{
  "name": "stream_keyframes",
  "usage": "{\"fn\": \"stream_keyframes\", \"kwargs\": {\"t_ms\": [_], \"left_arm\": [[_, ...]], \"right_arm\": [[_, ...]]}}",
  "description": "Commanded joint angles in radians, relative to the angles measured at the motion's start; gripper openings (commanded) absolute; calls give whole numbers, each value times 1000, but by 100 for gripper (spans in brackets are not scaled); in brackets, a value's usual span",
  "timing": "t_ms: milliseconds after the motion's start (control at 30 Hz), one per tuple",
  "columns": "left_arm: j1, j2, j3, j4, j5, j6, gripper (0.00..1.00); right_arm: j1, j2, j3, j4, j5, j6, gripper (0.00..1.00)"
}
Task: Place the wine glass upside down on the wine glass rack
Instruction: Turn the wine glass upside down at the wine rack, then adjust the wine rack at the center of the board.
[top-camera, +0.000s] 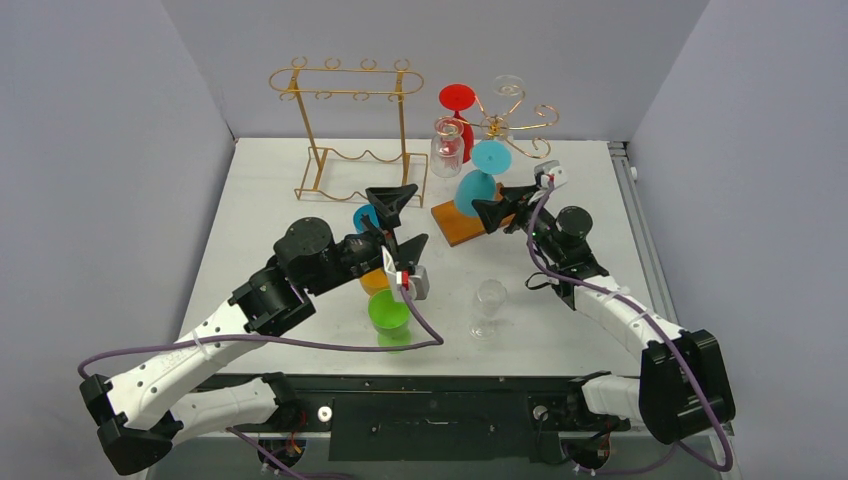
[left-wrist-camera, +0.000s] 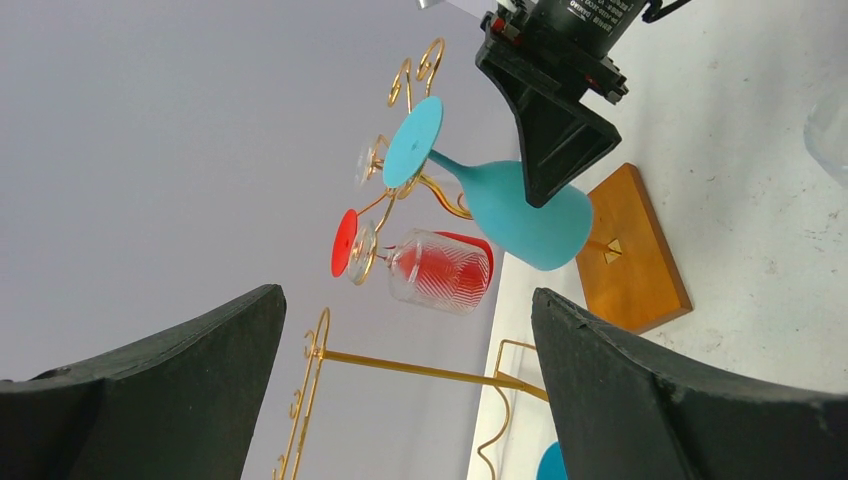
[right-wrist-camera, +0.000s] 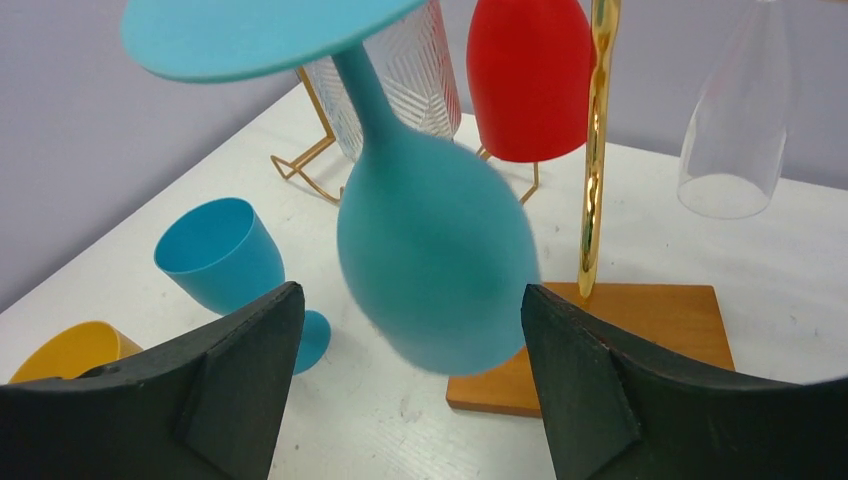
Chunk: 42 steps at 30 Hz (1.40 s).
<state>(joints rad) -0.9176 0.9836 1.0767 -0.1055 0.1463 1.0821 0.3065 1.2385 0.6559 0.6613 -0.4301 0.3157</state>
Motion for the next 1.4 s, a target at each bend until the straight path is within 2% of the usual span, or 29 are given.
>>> {"fn": "stream_keyframes", "kwargs": {"t_ms": [0, 167, 267, 467, 633, 800, 967, 1367], "left_arm": [[-8, -22, 10, 56, 35, -17, 91], [-8, -6, 20, 51, 11, -13, 91], [-8, -6, 23, 49, 6, -26, 91], [-8, -8, 28, 41, 4, -57, 91], [-8, -5, 48, 25, 11, -74, 91], [-8, -4, 72, 3, -1, -115, 91], [-7, -13, 70, -17, 0, -129, 90], [-8, -15, 64, -32, 0, -127, 88]], "right_arm": [[-11, -61, -6, -56, -17, -9, 75], [-56, -142, -10, -144, -70, 12, 77], [-71, -253, 12, -248, -89, 21, 78], [-86, -358, 272, -579, -91, 17, 74], [-97, -231, 597, -830, 25, -21, 69], [-121, -11, 903, -1042, 216, -91, 71], [-202, 132, 974, -996, 268, -43, 72], [-328, 289, 965, -796, 132, 113, 72]]}}
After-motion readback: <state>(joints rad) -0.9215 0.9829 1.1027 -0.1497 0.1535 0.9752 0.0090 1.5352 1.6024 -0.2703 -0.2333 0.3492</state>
